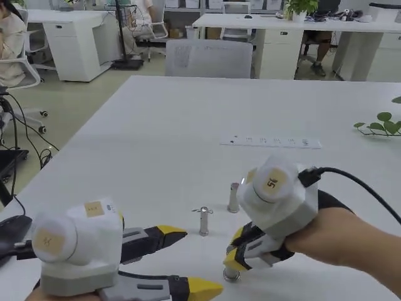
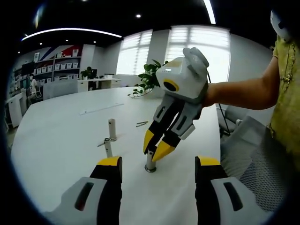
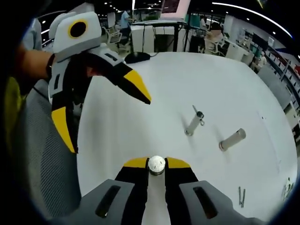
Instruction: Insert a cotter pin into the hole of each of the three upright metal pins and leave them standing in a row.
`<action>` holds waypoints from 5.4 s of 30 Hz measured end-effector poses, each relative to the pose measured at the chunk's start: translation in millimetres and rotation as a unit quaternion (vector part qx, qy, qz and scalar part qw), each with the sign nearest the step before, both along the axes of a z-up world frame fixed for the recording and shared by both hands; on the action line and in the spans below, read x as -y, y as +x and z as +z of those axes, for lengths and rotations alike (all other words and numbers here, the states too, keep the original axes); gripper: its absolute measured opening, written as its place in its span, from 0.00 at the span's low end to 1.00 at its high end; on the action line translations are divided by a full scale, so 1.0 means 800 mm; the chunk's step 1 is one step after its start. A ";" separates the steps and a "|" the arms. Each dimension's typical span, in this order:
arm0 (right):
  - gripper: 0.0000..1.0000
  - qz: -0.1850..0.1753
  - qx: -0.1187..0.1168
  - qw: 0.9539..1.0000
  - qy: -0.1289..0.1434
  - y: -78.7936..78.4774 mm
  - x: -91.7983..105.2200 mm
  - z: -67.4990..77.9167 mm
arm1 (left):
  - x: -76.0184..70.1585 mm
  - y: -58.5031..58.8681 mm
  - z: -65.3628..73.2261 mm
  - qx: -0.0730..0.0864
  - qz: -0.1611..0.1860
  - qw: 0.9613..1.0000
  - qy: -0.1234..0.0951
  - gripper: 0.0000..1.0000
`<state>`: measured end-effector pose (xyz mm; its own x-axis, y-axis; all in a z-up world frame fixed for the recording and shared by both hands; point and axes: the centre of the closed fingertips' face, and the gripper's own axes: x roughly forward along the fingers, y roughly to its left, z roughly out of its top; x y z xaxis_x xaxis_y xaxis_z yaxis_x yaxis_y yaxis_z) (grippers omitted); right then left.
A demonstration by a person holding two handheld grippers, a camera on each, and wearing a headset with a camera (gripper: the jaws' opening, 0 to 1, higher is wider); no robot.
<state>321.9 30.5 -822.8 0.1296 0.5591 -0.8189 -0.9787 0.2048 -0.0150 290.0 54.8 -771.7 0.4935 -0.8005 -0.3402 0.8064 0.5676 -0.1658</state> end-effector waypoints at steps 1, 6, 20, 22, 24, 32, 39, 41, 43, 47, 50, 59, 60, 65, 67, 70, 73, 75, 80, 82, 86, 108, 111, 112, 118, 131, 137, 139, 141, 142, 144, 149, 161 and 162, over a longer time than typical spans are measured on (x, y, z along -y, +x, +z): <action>0.12 0.004 0.007 1.000 0.003 -0.001 -0.002 0.000 | 0.001 0.000 0.000 0.000 -0.001 1.000 0.000 0.62; 0.12 0.007 0.006 1.000 0.004 -0.001 -0.004 -0.001 | 0.004 0.001 0.000 0.000 -0.004 1.000 0.000 0.62; 0.13 0.012 0.018 1.000 0.009 0.000 -0.008 0.000 | 0.006 -0.001 0.000 -0.003 -0.009 1.000 0.006 0.61; 0.13 0.011 0.019 1.000 0.011 0.000 -0.009 0.000 | 0.007 -0.002 0.001 -0.004 -0.010 1.000 0.008 0.61; 0.14 0.013 0.020 1.000 0.014 0.000 -0.009 0.000 | 0.007 -0.002 0.001 -0.003 -0.011 1.000 0.008 0.61; 0.21 0.018 0.017 0.999 0.023 -0.002 -0.008 0.001 | 0.010 -0.001 0.004 -0.003 -0.015 1.000 0.012 0.61; 0.20 0.018 0.014 0.999 0.029 -0.003 -0.003 0.001 | 0.011 -0.001 0.003 -0.005 -0.017 1.000 0.017 0.60; 0.20 0.019 0.014 0.999 0.033 -0.004 -0.002 0.002 | 0.013 -0.002 0.004 -0.005 -0.018 1.000 0.017 0.60; 0.20 0.017 0.014 0.999 0.037 -0.003 -0.001 0.003 | 0.014 -0.002 0.004 -0.006 -0.019 1.000 0.019 0.60; 0.20 0.026 0.022 0.999 0.039 -0.002 -0.001 0.006 | 0.015 -0.002 0.005 -0.007 -0.018 1.000 0.021 0.60; 0.20 0.031 0.025 0.998 0.041 0.001 -0.002 0.011 | 0.015 -0.002 0.007 -0.006 -0.016 1.000 0.021 0.60; 0.17 0.050 0.031 0.998 0.036 0.002 -0.006 0.013 | 0.014 -0.005 0.007 -0.007 -0.012 1.000 0.020 0.59; 0.16 0.051 0.030 0.998 0.035 0.001 -0.005 0.013 | 0.013 -0.006 0.007 -0.007 -0.011 1.000 0.021 0.59; 0.14 0.053 0.030 0.998 0.034 -0.001 -0.006 0.012 | 0.011 -0.005 0.006 -0.008 -0.008 1.000 0.020 0.59; 0.14 0.052 0.031 0.998 0.034 0.000 -0.006 0.012 | 0.011 -0.005 0.006 -0.008 -0.008 1.000 0.021 0.58; 0.14 0.044 0.031 0.998 0.034 0.001 -0.006 0.012 | 0.011 -0.005 0.006 -0.008 -0.008 1.000 0.020 0.58; 0.14 0.030 0.034 0.999 0.030 0.004 -0.006 0.012 | 0.012 -0.006 0.006 -0.008 -0.009 1.000 0.019 0.58; 0.14 0.015 0.028 0.999 0.029 0.004 -0.006 0.012 | 0.012 -0.007 0.005 -0.007 -0.010 1.000 0.020 0.57; 0.14 -0.007 0.027 0.999 0.028 0.006 -0.006 0.011 | 0.011 -0.008 0.005 -0.008 -0.011 1.000 0.020 0.57; 0.14 -0.013 0.030 0.999 0.027 0.006 -0.007 0.011 | 0.012 -0.008 0.005 -0.007 -0.011 1.000 0.019 0.57; 0.14 -0.023 0.031 0.999 0.030 0.007 -0.006 0.011 | 0.012 -0.008 0.005 -0.006 -0.011 1.000 0.019 0.57; 0.25 -0.055 0.048 0.993 0.088 0.016 0.055 0.050 | 0.006 -0.008 0.019 0.001 0.007 1.000 0.020 0.59; 0.25 -0.074 0.057 0.992 0.083 0.026 0.093 0.054 | 0.004 -0.007 0.023 0.002 0.013 1.000 0.019 0.58; 0.25 -0.078 0.060 0.992 0.080 0.029 0.103 0.055 | 0.004 -0.007 0.023 0.002 0.014 1.000 0.019 0.58; 0.23 -0.119 0.071 0.987 0.079 0.061 0.167 0.063 | 0.006 -0.006 0.027 0.001 0.025 1.000 0.015 0.58; 0.15 -0.138 0.090 0.986 0.039 0.134 0.227 0.050 | 0.009 -0.005 0.035 0.009 0.046 0.999 0.017 0.57; 0.13 -0.122 0.077 0.990 0.007 0.158 0.228 0.030 | 0.006 -0.006 0.034 0.009 0.051 0.998 0.022 0.56; 0.13 -0.114 0.072 0.991 -0.007 0.165 0.228 0.021 | 0.004 -0.005 0.032 0.008 0.053 0.998 0.022 0.55; 0.12 -0.104 0.067 0.992 -0.017 0.169 0.223 0.014 | 0.003 -0.004 0.031 0.007 0.055 0.998 0.022 0.55; 0.12 -0.099 0.062 0.993 -0.018 0.169 0.220 0.012 | 0.003 -0.004 0.031 0.007 0.056 0.998 0.021 0.55; 0.11 -0.082 0.059 0.994 -0.026 0.168 0.212 0.006 | 0.003 -0.004 0.030 0.007 0.057 0.998 0.020 0.55; 0.10 -0.047 0.048 0.996 -0.052 0.172 0.194 -0.015 | 0.004 -0.004 0.026 0.004 0.055 0.998 0.021 0.54; 0.09 0.003 0.042 0.994 -0.102 0.176 0.188 -0.044 | 0.002 -0.005 0.021 -0.001 0.058 0.998 0.018 0.54; 0.09 0.005 0.044 0.994 -0.103 0.176 0.188 -0.044 | 0.002 -0.005 0.020 -0.001 0.059 0.998 0.018 0.54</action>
